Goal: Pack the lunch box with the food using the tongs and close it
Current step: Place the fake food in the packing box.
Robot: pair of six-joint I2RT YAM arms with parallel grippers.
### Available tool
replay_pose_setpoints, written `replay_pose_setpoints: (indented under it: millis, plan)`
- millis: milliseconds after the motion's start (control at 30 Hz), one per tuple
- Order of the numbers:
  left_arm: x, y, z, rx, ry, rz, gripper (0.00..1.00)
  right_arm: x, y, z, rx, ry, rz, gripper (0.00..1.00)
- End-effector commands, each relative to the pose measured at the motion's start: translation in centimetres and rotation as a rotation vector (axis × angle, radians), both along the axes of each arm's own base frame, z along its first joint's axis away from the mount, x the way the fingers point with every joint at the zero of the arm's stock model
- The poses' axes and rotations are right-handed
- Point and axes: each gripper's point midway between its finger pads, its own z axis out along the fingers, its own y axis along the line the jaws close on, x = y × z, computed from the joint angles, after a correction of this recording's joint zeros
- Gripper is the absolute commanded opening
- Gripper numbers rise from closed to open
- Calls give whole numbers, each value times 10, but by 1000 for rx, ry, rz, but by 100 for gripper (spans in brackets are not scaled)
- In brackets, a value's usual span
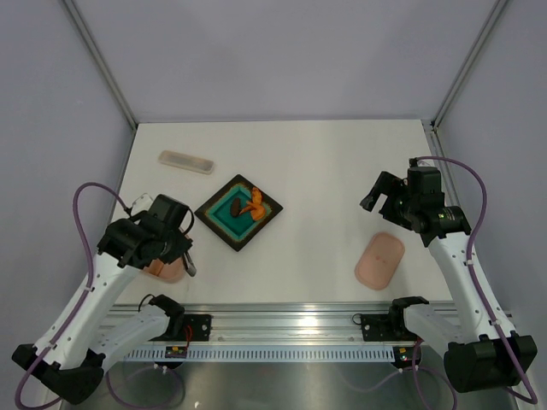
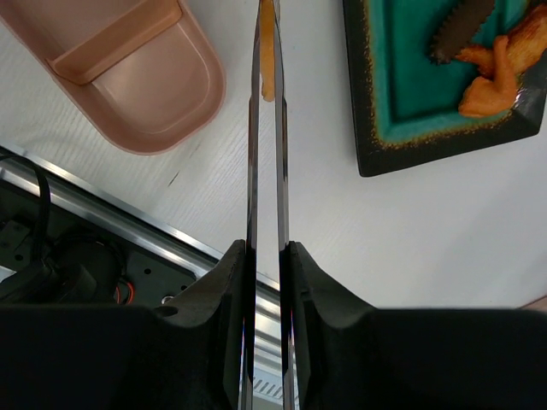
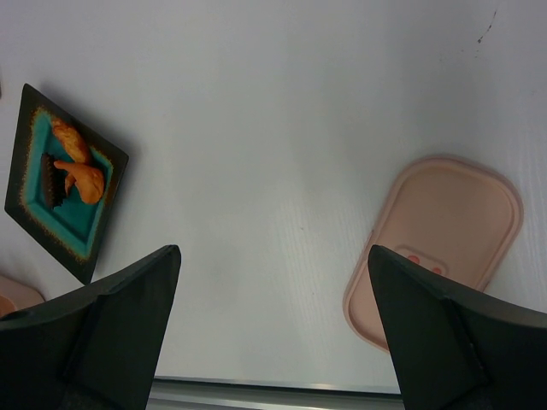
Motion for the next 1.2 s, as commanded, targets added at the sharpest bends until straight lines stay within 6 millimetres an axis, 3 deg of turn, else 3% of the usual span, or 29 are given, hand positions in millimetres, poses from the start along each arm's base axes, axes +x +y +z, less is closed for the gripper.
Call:
replay_pose_setpoints:
  millis: [0, 233, 533, 833, 1167]
  plan:
    - [-19, 33, 12, 111, 42, 84, 0, 3, 3, 8, 10, -34, 13, 99]
    - [-5, 49, 19, 173, 38, 186, 0, 3, 0, 9, -1, -33, 6, 99]
    - [-20, 84, 14, 266, 98, 199, 0, 7, 2, 7, 5, -27, 9, 99]
    - [-44, 68, -14, 208, 238, 14, 0, 11, 4, 4, 12, -17, 19, 100]
    - [-55, 65, -25, 208, 288, -96, 0, 12, 5, 2, 15, -12, 17, 100]
